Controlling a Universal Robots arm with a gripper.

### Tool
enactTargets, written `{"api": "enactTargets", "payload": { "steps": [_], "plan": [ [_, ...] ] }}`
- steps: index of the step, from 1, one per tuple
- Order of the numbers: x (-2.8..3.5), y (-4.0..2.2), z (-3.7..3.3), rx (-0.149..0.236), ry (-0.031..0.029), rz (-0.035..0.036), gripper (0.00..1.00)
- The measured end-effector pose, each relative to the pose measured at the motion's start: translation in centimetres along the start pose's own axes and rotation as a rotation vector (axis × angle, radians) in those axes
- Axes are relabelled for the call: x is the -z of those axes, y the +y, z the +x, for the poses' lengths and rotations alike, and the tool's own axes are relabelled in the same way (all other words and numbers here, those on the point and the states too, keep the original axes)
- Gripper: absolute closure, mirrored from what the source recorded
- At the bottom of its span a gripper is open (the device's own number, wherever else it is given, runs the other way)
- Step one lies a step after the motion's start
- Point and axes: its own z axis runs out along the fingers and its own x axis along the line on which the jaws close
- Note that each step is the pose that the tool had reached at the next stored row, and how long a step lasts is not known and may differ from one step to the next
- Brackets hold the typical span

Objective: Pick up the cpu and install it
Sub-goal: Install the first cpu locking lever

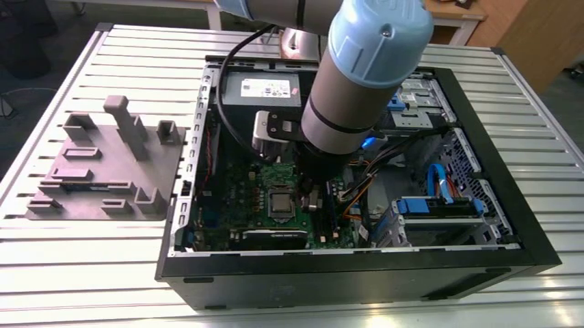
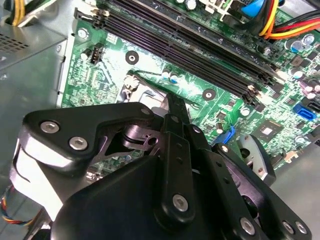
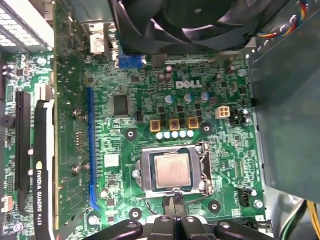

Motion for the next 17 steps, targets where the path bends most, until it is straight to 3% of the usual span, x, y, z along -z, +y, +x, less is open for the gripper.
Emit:
{"api": "enactTargets", "payload": {
  "steps": [3, 5, 17],
  "plan": [
    [-0.09, -0.01, 0.03, 0.003, 0.0118, 0.0007, 0.90],
    [-0.19, -0.03, 0.04, 0.005, 0.0166, 0.0010, 0.90],
    [-0.86, -0.20, 0.24, 0.023, 0.0228, 0.0006, 0.90]
  ]
}}
